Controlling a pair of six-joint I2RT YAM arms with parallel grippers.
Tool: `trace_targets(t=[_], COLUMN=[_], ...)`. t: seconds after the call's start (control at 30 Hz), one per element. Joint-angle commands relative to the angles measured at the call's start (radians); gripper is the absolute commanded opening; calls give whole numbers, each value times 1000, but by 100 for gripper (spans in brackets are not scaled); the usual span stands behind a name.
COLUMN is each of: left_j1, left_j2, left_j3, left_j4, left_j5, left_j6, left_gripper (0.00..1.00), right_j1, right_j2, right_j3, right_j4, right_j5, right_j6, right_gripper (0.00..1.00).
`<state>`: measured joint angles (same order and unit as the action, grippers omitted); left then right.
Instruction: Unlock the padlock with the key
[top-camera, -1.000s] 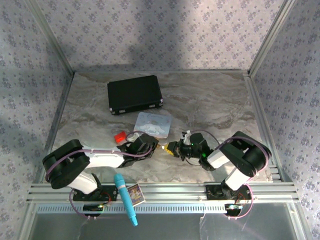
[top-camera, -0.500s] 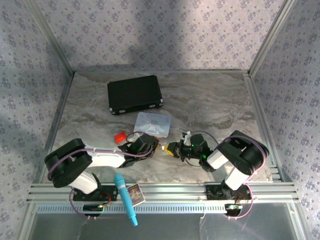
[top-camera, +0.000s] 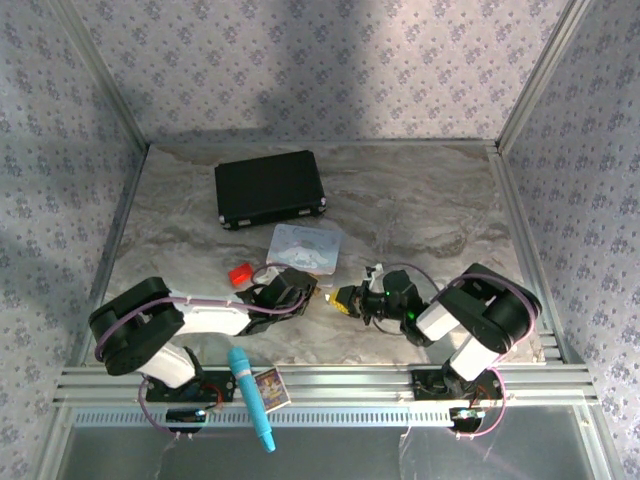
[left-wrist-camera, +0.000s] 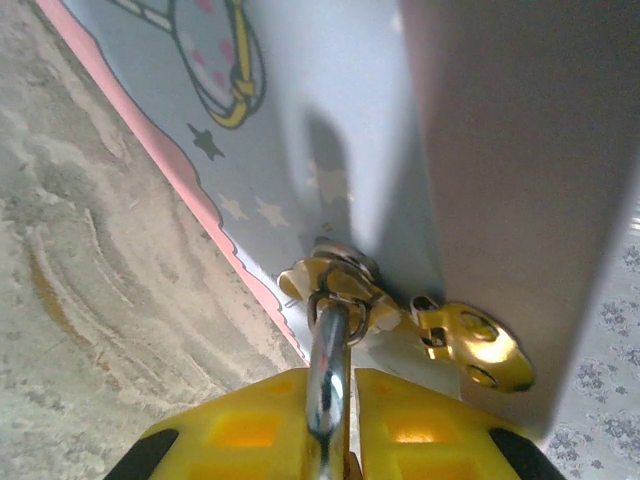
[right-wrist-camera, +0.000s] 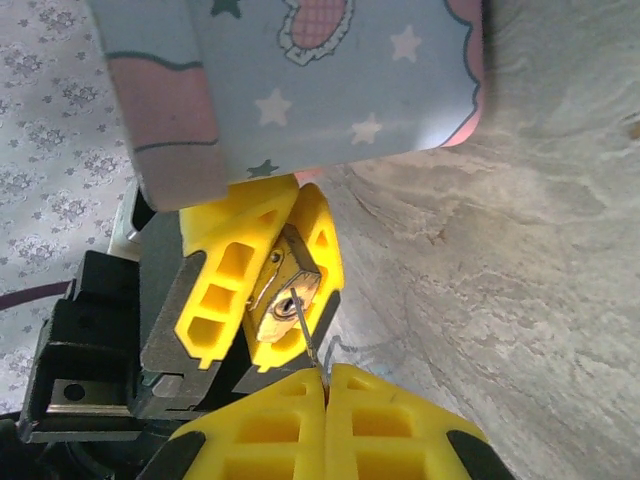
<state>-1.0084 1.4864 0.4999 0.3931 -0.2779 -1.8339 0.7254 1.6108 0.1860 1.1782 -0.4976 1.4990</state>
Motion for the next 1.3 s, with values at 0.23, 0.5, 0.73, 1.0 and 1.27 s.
trace_targets(t=[0.23,0.5,0.73,1.0,1.27], left_j1=[-4,-5,-7,-10,-12], left_j2=[-28,-42,-50,-58,-75], left_j3=[-4,-3,-6,1,-3], left_j4=[18,1,10,7,12], left_j5=[-51,-59,-55,-55,-53], left_j6=[3,5,9,22,25], left_gripper=[0,0,0,0,0], right_j1=[8,14,10,11,12], right_j2=[-7,24,24,40,69], right_j3=[40,29,47,82,80], right_j4=[-27,-1,8,5,29], right_j5=[-54,-60,-72,-85,-87], right_j6=[-29,-19,-23,-20,-13], right_gripper=[0,0,0,0,0])
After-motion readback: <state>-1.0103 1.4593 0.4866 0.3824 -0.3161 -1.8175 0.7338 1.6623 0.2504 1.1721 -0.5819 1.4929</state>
